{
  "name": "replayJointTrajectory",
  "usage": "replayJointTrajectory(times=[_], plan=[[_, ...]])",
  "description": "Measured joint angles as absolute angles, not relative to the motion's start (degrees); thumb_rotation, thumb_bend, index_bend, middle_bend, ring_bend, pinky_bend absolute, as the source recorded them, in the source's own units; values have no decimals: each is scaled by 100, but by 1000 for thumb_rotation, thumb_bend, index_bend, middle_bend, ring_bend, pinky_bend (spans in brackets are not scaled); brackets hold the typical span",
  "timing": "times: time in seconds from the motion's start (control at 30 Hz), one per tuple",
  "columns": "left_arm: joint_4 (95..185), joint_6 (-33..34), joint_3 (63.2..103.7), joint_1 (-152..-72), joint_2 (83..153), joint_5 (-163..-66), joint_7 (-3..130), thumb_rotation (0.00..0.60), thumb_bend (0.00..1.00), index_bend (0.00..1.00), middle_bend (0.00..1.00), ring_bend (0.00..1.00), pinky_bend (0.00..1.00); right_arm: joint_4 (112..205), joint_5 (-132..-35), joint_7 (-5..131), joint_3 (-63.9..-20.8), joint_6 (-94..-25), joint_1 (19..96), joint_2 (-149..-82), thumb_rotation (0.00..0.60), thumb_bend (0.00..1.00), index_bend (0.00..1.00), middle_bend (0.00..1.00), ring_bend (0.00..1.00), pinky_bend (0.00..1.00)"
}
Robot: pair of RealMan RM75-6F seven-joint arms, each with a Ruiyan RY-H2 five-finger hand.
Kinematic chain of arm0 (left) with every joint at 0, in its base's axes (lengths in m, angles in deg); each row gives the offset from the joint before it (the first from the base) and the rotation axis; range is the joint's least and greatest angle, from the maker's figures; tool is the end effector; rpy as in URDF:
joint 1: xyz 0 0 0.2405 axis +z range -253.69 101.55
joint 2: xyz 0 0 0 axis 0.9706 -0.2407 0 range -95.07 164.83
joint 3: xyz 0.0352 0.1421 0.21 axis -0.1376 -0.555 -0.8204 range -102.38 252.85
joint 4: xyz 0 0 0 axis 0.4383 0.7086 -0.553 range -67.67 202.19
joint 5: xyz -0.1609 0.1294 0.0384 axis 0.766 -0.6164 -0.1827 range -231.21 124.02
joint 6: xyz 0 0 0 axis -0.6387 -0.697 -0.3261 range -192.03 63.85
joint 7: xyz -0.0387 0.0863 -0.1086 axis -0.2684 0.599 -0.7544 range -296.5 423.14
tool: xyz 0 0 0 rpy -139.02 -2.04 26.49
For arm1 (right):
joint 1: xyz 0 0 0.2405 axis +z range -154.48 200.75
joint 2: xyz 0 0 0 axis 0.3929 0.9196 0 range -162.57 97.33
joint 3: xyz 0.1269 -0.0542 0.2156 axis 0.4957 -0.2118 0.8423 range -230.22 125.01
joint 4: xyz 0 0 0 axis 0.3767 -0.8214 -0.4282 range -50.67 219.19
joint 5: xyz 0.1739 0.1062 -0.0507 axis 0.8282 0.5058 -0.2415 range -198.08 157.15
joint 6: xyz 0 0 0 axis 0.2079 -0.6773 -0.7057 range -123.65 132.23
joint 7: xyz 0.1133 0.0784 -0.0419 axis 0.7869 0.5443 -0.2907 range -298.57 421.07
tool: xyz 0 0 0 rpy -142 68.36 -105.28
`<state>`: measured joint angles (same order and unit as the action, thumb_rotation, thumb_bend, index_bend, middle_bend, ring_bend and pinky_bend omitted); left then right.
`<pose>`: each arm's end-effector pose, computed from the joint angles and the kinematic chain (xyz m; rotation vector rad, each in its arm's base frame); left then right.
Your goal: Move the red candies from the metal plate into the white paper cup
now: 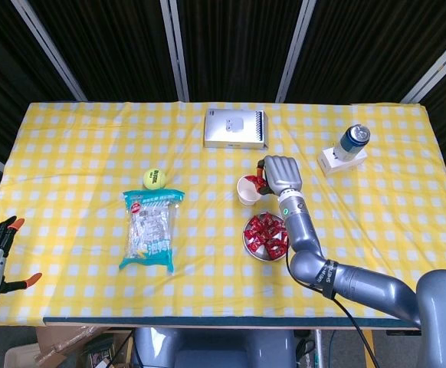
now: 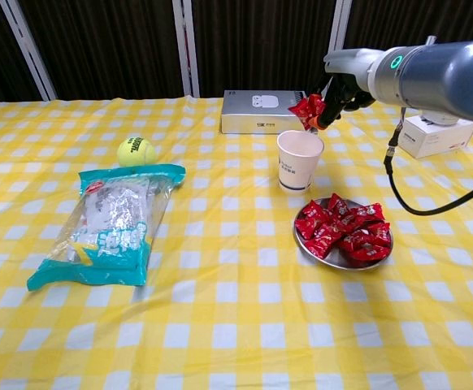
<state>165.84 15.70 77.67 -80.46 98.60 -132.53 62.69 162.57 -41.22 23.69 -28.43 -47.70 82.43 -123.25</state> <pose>-0.3120 0.1735 0.1431 -1.2998 -1.1252 -0.8637 -0.0864 -0.4346 0.0052 1.5599 -1.2033 0.8113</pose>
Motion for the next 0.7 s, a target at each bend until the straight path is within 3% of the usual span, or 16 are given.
replayJointTrajectory(times=[0.27,0.5,0.7], plan=[[16593,1556,7771,-8052,9844,-13227,6267,600,3,0,0,0,0,15981,-4079,2476,-3004,-4631,8372,-12498,600,552,543,787,863,1000],[16627,1554,7786,-8061,9843,-13193,6306,600,3,0,0,0,0,15961,-4135,2575,-3050,-4685,8422,-12548,600,459,418,787,862,1000],[16611,1566,7786,-8057,9837,-13204,6265,600,3,0,0,0,0,16058,-4175,2602,-3075,-4814,8432,-12488,600,406,393,787,860,1000]])
